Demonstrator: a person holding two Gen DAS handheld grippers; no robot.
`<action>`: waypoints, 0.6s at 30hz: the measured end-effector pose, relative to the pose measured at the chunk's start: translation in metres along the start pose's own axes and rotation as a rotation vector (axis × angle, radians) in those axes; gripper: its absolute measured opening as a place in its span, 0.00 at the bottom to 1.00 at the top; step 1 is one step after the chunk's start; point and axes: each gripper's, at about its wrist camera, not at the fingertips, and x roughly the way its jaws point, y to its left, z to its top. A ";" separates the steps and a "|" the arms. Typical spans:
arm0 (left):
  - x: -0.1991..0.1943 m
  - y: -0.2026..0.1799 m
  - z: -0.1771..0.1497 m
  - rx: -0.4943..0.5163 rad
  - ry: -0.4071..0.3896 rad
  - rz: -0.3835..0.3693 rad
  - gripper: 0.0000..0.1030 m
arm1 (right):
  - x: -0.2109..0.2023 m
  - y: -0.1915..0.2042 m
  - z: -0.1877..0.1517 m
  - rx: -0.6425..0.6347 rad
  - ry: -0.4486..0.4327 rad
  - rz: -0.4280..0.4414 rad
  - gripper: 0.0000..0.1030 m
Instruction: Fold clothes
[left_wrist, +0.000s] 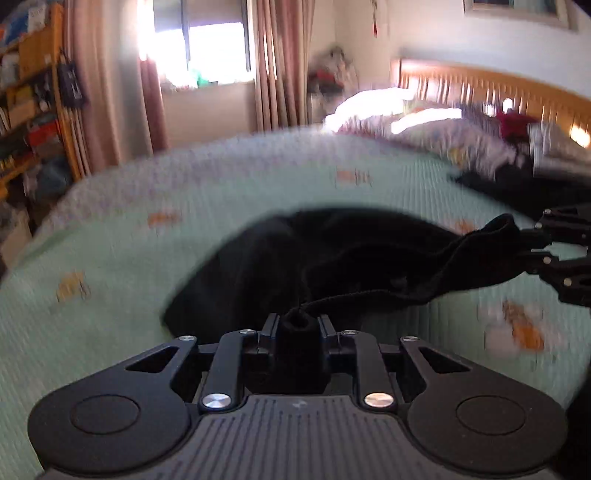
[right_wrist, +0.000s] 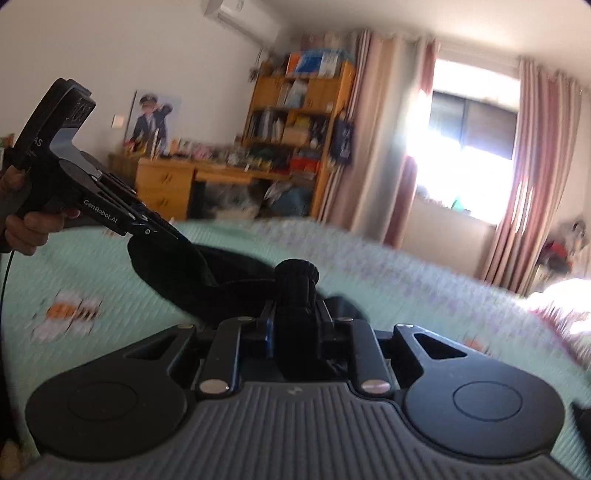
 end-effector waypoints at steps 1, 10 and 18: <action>0.014 -0.003 -0.026 -0.007 0.063 -0.008 0.22 | -0.002 0.009 -0.022 0.032 0.058 0.019 0.26; -0.018 -0.012 -0.073 -0.004 0.008 0.068 0.38 | -0.045 0.050 -0.131 0.332 0.299 0.113 0.32; -0.023 -0.009 -0.071 -0.038 -0.003 0.148 0.55 | -0.056 0.054 -0.136 0.442 0.256 0.038 0.38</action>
